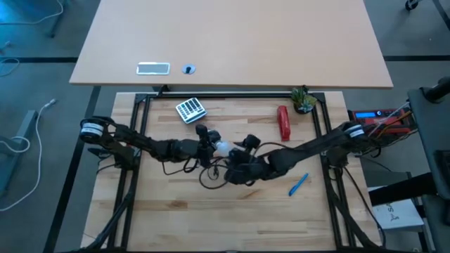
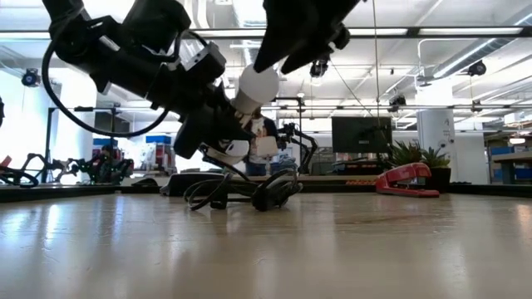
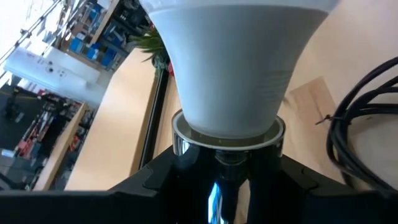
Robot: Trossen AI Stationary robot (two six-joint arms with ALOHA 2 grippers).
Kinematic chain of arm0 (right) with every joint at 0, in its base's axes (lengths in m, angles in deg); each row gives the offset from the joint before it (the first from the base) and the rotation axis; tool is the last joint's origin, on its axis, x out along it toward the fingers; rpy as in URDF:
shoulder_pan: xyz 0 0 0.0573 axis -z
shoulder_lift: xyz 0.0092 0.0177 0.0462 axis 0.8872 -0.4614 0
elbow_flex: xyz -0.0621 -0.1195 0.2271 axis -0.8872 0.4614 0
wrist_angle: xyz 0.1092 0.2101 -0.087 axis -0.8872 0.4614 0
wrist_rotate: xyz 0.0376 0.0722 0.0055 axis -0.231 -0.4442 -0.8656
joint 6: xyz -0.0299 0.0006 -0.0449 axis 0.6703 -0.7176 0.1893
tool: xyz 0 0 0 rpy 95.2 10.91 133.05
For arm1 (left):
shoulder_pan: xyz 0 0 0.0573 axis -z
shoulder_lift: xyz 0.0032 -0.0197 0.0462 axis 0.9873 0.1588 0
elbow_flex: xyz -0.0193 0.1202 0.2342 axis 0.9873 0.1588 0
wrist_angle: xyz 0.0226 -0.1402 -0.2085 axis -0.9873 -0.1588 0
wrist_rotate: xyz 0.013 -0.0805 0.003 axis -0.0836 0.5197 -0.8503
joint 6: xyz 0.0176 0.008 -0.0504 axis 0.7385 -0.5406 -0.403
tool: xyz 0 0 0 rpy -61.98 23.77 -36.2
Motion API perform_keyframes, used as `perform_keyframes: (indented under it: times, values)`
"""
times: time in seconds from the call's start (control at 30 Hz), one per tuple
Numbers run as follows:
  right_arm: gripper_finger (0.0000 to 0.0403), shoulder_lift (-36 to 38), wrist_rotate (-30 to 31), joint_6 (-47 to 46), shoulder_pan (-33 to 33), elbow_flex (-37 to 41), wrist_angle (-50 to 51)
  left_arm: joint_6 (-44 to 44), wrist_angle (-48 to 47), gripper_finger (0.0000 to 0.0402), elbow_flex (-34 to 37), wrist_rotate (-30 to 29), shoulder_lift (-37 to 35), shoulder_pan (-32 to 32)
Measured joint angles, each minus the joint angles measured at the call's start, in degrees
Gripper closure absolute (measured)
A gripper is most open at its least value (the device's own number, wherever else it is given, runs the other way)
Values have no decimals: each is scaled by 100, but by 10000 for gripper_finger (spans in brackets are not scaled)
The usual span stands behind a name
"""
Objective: Screw lightbulb
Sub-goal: Remove the white lightbulb from the silver lamp
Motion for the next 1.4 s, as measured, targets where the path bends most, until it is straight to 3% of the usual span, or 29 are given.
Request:
perform_keyframes:
  times: [0.33, 0.87, 1.0, 1.2, 1.4]
  values:
    - [43, -552, -128, 157, 150, -610, 310, 59, -50, 242, 11, 4, 2, 28]
    - [48, -672, -280, -173, 463, -663, 326, 80, 54, 242, -15, 112, 4, 168]
    - [77, -672, -395, -223, 476, -663, 328, 82, 59, 242, -15, 120, 4, 173]
    - [160, -670, -598, -167, 485, -663, 361, 90, 29, 242, -17, 174, 4, 203]
    - [168, -663, -840, -93, 474, -663, 555, -48, -81, 242, -17, 961, 4, 198]
